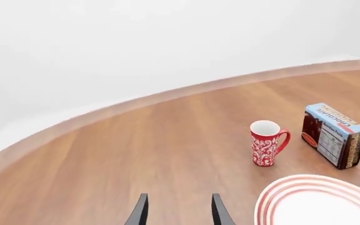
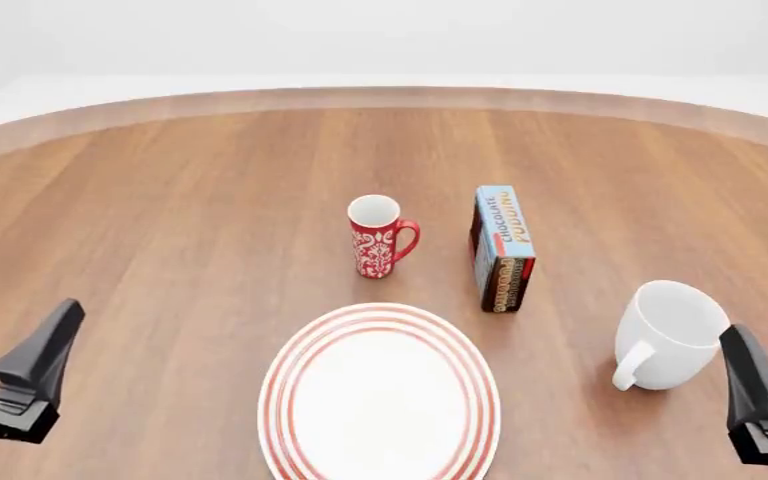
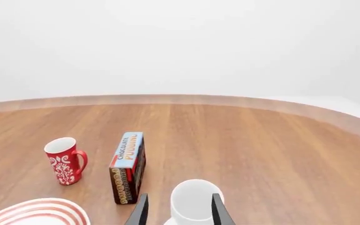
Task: Pick up the white mug and put it on the plate, and put the chocolate pudding to the right of the plate.
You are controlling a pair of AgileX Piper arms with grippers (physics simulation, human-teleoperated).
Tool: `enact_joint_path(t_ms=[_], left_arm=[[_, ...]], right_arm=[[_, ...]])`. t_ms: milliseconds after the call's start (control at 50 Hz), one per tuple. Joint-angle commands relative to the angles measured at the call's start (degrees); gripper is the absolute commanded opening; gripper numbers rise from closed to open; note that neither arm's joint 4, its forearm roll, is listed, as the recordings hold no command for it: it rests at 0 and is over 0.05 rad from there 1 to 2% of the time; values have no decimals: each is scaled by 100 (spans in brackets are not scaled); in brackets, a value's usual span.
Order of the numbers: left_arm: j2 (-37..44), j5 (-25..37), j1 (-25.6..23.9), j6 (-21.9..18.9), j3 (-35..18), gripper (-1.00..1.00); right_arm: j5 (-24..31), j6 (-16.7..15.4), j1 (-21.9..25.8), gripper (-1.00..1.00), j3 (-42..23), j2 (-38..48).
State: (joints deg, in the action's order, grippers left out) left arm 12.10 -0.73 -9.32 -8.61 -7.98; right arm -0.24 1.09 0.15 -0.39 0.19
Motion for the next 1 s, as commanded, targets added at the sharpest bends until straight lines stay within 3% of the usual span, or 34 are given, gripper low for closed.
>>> enact_joint_path(t_ms=[20,560,580,600,620,1000], left_arm=[[-118,504,-499,-245,-363,100],[332,438,-1208,-450,-646,100],[2009,-1319,-1268,-593,-608,100],[3000,-2022,-1158,-533,-795,100],[3430,-2490,-1163,-607,-852,100],[4550,-2845,-1923,-512,-1390,100]], right_arm=[[2,17,10,100,-4,-1],[1,25,28,100,-10,3],[1,24,30,100,-10,2],[1,22,31,100,-10,2],[1,24,31,100,-10,2],[3,28,36,100,-10,-1]])
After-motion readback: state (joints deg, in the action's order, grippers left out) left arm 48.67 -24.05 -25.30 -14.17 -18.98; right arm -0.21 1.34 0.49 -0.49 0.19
